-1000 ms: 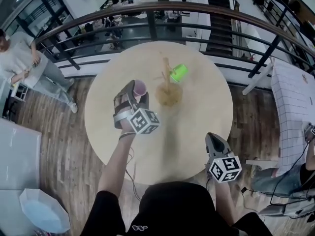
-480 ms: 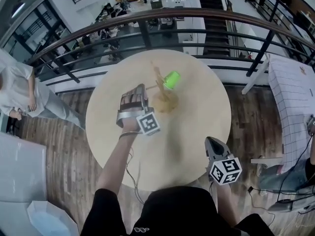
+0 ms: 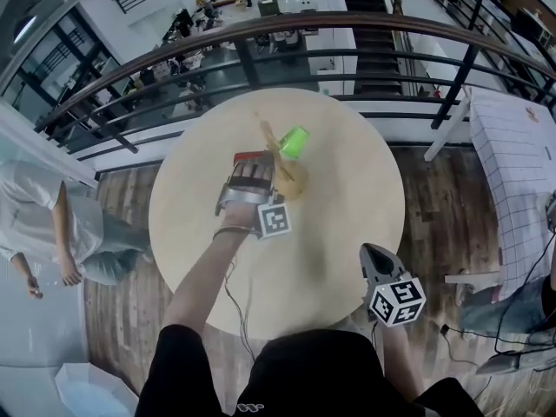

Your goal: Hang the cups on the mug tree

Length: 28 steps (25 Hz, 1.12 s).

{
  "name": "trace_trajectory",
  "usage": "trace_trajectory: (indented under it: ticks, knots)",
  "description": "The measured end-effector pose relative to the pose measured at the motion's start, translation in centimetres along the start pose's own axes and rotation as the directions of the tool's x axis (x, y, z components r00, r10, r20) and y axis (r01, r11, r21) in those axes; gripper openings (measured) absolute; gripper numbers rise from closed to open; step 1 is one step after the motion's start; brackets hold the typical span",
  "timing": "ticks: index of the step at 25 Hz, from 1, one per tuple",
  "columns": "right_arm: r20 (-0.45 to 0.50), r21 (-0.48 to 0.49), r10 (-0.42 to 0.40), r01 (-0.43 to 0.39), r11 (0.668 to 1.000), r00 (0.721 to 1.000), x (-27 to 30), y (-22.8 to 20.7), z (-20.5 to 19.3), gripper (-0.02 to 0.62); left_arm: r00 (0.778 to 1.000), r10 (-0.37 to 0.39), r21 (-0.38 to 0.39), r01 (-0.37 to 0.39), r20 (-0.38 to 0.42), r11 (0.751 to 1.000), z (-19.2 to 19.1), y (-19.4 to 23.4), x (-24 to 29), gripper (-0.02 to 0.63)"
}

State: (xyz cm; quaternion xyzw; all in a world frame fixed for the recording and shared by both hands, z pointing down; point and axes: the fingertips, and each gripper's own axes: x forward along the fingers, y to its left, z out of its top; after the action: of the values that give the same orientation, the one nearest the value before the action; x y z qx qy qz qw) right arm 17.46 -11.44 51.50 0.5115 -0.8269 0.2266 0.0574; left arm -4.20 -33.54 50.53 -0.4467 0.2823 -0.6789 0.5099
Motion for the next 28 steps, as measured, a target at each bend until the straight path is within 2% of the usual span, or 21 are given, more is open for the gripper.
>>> trace_trajectory:
  ticks: [4, 8, 10, 13, 20, 23, 25, 26, 28]
  knots:
    - [-0.006, 0.006, -0.002, 0.002, 1.000, 1.000, 0.0, -0.2, -0.3, 0.009, 0.999, -0.042, 0.051, 0.043, -0.017, 0.998, 0.7, -1.3, 0.6, 0.344]
    - [-0.016, 0.015, -0.013, 0.013, 1.000, 1.000, -0.3, -0.8, -0.7, 0.009, 0.999, -0.036, 0.114, 0.037, -0.008, 0.993, 2.0, -1.9, 0.7, 0.344]
    - [-0.022, 0.020, -0.010, 0.011, 1.000, 1.000, -0.3, -0.8, -0.8, 0.009, 0.998, -0.059, 0.142, 0.057, 0.003, 0.988, 2.5, -2.6, 0.8, 0.344]
    - [-0.028, 0.022, -0.006, 0.007, 1.000, 1.000, -0.2, -1.0, -1.0, 0.009, 0.995, -0.101, 0.142, 0.098, 0.014, 0.985, 3.0, -3.7, 1.0, 0.344]
    - [-0.047, 0.015, 0.009, -0.008, 1.000, 0.999, 0.2, -0.8, -1.4, 0.009, 0.995, -0.079, 0.090, 0.074, 0.057, 0.993, 3.7, -3.3, 0.1, 0.344]
    - [-0.052, 0.009, 0.018, -0.018, 1.000, 0.998, 0.5, -0.4, -1.4, 0.010, 0.995, -0.054, 0.012, 0.053, 0.087, 0.999, 4.1, -2.7, -0.8, 0.344]
    - [-0.055, 0.006, 0.021, -0.021, 1.000, 0.998, 0.6, -0.1, -1.3, 0.009, 0.992, -0.027, -0.131, 0.043, 0.126, 0.990, 4.3, -1.7, -1.8, 0.344]
    - [-0.056, 0.004, 0.022, -0.022, 1.000, 0.998, 0.6, 0.1, -1.3, 0.010, 0.989, -0.028, -0.218, 0.060, 0.148, 0.974, 4.4, -1.4, -2.4, 0.344]
    - [-0.058, 0.000, 0.023, -0.023, 1.000, 0.998, 0.7, 0.3, -1.3, 0.010, 0.983, -0.069, -0.356, 0.127, 0.171, 0.926, 4.0, -1.6, -3.6, 0.344]
